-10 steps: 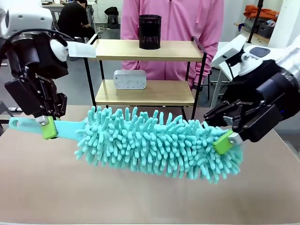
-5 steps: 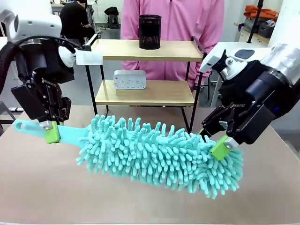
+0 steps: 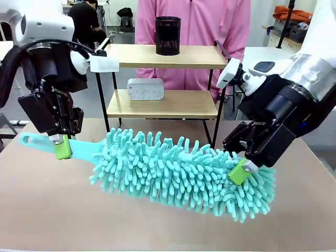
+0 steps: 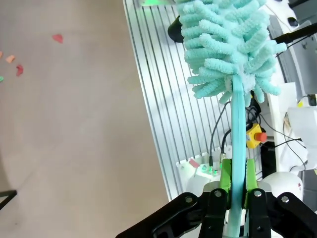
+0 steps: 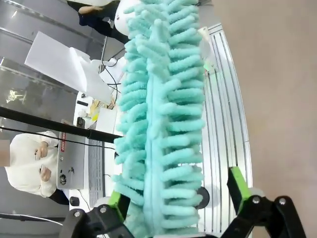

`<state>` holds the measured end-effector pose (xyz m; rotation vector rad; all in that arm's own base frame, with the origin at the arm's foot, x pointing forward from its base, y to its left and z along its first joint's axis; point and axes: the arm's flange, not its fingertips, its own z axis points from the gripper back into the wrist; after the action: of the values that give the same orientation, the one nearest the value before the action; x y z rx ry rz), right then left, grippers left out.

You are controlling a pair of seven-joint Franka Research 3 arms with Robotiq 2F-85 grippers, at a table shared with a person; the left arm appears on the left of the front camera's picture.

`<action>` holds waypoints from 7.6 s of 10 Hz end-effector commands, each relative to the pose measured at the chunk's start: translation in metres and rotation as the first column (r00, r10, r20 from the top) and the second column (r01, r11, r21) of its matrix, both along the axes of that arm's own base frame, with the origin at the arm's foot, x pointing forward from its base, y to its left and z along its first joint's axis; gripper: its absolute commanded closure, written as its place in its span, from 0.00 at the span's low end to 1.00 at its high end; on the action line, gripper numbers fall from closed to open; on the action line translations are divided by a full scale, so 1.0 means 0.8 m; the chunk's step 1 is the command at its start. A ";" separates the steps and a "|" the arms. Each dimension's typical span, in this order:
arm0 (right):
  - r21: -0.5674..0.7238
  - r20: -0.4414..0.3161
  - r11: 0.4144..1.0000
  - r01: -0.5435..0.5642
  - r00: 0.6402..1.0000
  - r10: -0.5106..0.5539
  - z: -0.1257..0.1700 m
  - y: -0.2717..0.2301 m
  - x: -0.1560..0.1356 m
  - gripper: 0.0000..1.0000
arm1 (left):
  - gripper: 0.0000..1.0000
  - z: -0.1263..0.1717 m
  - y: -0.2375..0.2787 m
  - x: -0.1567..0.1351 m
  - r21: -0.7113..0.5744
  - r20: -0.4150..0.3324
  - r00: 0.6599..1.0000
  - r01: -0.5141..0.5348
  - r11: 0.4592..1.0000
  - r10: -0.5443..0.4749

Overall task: Clean the shelf.
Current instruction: Hand the Duster back to the human.

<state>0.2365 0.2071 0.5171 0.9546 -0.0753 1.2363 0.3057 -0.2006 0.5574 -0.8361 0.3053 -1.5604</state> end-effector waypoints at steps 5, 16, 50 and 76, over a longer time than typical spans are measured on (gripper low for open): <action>-0.047 0.016 0.997 -0.063 0.998 0.063 -0.008 0.004 -0.006 1.00 | 0.88 -0.001 -0.009 0.003 0.023 0.013 0.999 -0.049 0.999 0.048; -0.041 -0.016 0.996 -0.075 0.997 0.075 -0.012 0.001 -0.007 1.00 | 0.32 -0.001 -0.009 0.002 0.005 0.030 0.996 -0.087 0.996 0.087; 0.116 -0.683 0.400 0.909 0.365 -0.633 -0.224 -0.449 0.118 1.00 | 0.00 -0.094 0.344 0.063 -0.190 -0.363 0.213 -0.970 0.151 0.907; 0.064 -0.632 0.823 0.564 0.661 -0.404 -0.094 -0.186 0.105 0.00 | 0.00 -0.094 0.344 0.063 -0.190 -0.363 0.213 -0.970 0.151 0.907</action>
<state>0.3226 0.0584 0.4424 1.4114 0.0172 0.3514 0.3590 0.0734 0.4813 -1.1377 -0.4439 -0.2546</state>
